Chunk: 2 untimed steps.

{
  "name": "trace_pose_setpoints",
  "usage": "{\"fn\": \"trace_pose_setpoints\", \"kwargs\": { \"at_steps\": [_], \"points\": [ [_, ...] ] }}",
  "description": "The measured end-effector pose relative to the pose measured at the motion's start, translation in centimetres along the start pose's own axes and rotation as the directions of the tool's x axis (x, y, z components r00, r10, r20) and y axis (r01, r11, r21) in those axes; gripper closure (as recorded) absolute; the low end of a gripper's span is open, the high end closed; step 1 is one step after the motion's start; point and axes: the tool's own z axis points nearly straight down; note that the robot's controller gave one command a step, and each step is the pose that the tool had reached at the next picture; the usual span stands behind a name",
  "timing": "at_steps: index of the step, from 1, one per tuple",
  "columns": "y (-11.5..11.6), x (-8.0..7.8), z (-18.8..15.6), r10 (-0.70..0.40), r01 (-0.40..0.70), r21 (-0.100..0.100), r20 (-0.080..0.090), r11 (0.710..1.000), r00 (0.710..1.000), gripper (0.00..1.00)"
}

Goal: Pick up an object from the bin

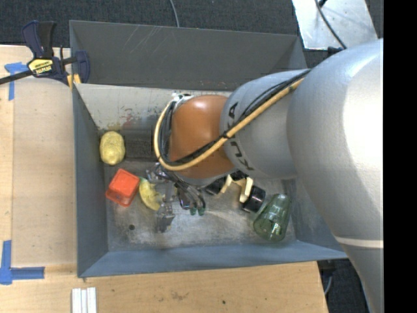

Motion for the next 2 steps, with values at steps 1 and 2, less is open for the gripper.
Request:
{"fn": "trace_pose_setpoints", "kwargs": {
  "at_steps": [1,2],
  "points": [
    [-0.08,-0.27,0.97,0.133,-0.132,-0.014,0.020,0.991,0.991,1.00],
    [-0.24,-0.12,0.85,0.150,-0.150,-0.012,0.018,0.989,0.988,1.00]
  ]
}}
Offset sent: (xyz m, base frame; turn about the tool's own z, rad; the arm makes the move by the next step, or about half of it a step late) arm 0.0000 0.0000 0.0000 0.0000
